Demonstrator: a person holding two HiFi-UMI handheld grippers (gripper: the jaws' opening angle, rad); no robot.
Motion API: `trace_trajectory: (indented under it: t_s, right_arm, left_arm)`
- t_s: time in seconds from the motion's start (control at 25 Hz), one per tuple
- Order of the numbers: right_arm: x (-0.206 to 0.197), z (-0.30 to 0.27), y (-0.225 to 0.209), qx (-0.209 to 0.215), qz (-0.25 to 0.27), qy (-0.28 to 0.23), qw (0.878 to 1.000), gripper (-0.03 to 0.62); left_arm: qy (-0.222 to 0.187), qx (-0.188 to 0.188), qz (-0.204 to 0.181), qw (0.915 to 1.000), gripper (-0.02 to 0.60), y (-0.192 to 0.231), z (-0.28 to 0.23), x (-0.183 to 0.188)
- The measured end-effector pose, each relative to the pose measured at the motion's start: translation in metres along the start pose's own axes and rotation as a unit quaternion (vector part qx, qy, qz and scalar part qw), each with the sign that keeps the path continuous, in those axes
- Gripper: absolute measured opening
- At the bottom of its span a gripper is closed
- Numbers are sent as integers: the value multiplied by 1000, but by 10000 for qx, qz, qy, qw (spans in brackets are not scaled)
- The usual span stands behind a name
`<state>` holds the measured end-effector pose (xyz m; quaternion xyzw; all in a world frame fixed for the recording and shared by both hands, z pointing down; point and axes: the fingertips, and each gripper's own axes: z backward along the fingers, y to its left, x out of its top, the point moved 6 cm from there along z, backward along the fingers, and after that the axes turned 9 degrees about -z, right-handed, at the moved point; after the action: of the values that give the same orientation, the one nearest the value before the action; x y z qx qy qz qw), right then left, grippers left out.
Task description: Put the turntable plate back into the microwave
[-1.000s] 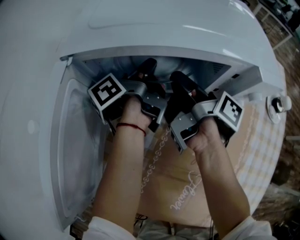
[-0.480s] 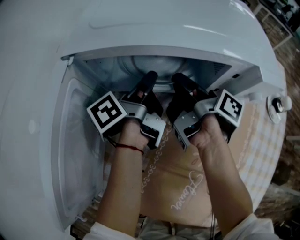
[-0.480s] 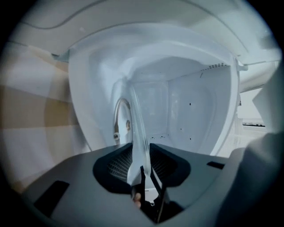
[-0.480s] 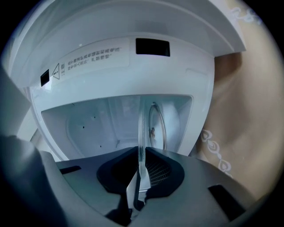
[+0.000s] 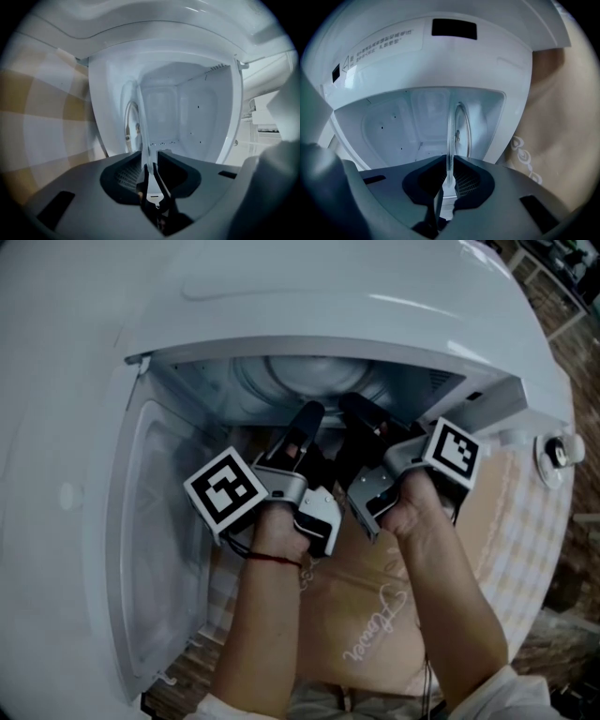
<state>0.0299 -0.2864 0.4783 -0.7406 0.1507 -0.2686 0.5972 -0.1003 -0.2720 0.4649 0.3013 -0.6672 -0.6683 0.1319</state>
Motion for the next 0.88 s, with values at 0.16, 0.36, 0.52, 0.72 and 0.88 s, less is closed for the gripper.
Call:
trace_trajectory:
  t_s: [0.16, 0.36, 0.52, 0.72, 0.88]
  right_arm:
    - [0, -2, -3, -48, -53, -36, 10000, 60]
    - [1, -1, -3, -32, -61, -143, 9999, 58]
    - [2, -2, -2, -61, -19, -109, 9999, 60]
    - [2, -1, 3, 91, -14, -31, 10000, 103]
    - [-1, 3, 5, 39, 171, 212, 9996, 160]
  left_arm:
    - [62, 47, 13, 10000, 61, 6, -2, 2]
    - [202, 65, -18, 9998, 51, 4, -6, 5]
    - [204, 49, 116, 9997, 47, 4, -8, 5]
    - [170, 90, 309, 9993, 41, 6, -8, 4]
    - [63, 123, 541, 9984, 34, 12, -8, 3]
